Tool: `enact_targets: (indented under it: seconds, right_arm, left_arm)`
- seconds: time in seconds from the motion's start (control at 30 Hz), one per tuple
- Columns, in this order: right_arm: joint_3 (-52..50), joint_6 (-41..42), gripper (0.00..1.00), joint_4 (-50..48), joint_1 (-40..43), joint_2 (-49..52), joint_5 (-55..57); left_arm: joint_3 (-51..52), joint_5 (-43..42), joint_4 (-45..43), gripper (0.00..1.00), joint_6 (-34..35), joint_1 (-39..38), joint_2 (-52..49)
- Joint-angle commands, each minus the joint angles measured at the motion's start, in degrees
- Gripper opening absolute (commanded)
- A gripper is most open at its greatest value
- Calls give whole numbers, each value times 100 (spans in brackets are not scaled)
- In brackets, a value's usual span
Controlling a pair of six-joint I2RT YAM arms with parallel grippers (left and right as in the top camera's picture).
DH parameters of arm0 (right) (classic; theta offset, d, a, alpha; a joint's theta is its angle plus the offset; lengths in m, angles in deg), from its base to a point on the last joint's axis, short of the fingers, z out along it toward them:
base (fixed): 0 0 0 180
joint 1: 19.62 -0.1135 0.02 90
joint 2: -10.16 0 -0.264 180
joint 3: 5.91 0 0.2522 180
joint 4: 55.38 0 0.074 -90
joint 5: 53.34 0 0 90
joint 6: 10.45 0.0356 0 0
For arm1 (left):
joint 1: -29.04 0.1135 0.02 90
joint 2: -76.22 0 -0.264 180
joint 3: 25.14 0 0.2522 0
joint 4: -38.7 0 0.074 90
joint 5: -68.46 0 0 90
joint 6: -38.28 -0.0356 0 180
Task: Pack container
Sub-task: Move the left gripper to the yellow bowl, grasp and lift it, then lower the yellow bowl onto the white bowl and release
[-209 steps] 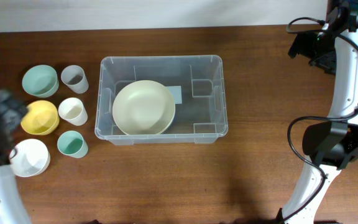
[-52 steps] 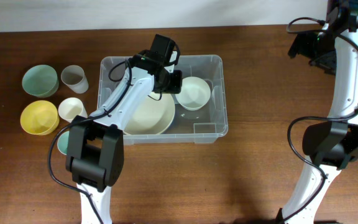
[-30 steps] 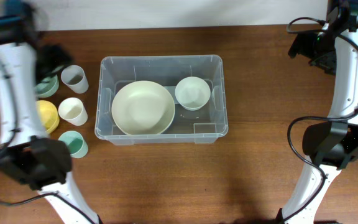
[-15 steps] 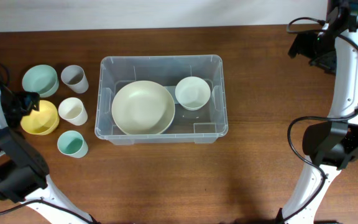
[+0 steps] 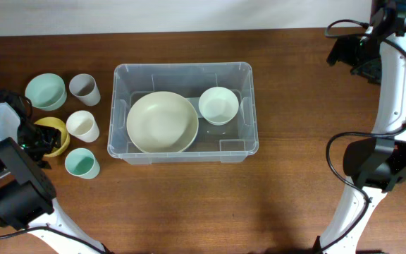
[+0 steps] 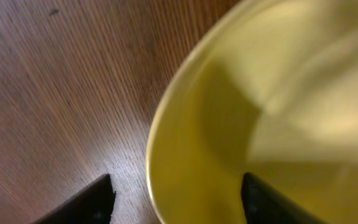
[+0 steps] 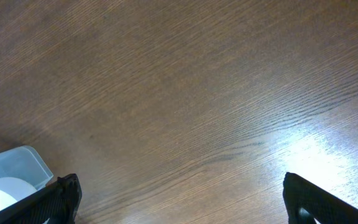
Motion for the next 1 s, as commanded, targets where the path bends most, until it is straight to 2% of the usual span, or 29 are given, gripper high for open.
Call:
enact_targets:
  seconds: [0.0, 0.07, 0.1, 0.2, 0.37, 0.53, 0.67, 0.7, 0.8, 0.87, 0.97]
  right_arm:
    - [-15, 39, 99, -4, -15, 48, 90]
    - [-15, 39, 99, -4, -15, 48, 90]
    - [-15, 42, 99, -4, -15, 48, 90]
    - [-15, 39, 99, -4, -15, 48, 90]
    - [-15, 39, 99, -4, -15, 48, 90]
    - [-15, 42, 99, -4, -15, 48, 90]
    - [-15, 42, 99, -4, -15, 48, 90]
    - [-15, 42, 99, -4, -15, 48, 90]
    - [-15, 39, 99, -4, -15, 48, 90]
    - [-15, 39, 99, -4, -15, 48, 90]
    - [-15, 39, 99, -4, -15, 48, 90]
  left_arm:
    - [26, -20, -74, 25, 4, 26, 103]
    - [24, -2, -133, 7, 4, 50, 105]
    - [-24, 0, -127, 1, 0, 96, 105]
    - [-400, 4, 74, 1, -254, 315, 120]
    - [-2310, 46, 1410, 1, -321, 743, 321]
    - [-3827, 20, 1873, 1, -804, 649, 822]
    - [-4548, -651, 1740, 1, -1980, -98, 1519]
    - [-4564, -855, 1626, 1, -2452, -490, 1722]
    - [-4564, -922, 1534, 1, -3281, -1722, 1921]
    - [-4555, -918, 1526, 1, -3571, -2583, 1814]
    - [-4551, -918, 1364, 1, -3630, -3633, 1399]
